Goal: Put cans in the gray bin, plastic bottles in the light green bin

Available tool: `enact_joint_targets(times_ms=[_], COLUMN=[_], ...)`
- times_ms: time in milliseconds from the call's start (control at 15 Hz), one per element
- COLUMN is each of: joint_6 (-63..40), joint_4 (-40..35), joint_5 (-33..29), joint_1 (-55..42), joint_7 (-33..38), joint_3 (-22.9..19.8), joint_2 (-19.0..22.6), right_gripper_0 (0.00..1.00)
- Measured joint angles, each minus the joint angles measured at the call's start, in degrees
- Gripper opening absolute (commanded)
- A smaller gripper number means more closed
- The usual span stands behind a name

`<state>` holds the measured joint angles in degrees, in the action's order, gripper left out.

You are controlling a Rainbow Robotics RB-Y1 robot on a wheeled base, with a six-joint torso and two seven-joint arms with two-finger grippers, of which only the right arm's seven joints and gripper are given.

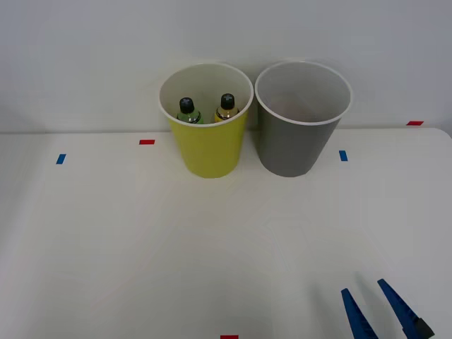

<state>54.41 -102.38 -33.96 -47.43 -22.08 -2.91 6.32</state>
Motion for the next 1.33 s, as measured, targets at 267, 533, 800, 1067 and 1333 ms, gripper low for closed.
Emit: enact_joint_targets(times_ms=[267, 533, 800, 1067, 1333], joint_6=[1.0, 0.9, 0.2, 0.1, 0.1], joint_4=[-0.3, -4.7, -5.1, -5.1, -5.4], joint_5=[2.5, 5.3, 11.1, 10.7, 5.1], joint_1=[-1.0, -4.4, -6.2, -6.8, -6.3], joint_7=[-0.3, -4.8, -16.3, -17.1, -14.9], joint_3=[1.9, 4.2, 6.3, 4.9, 1.7], joint_2=[1.6, 2.9, 3.1, 2.5, 1.0], right_gripper_0=[1.00, 1.00, 1.00, 1.00, 1.00])
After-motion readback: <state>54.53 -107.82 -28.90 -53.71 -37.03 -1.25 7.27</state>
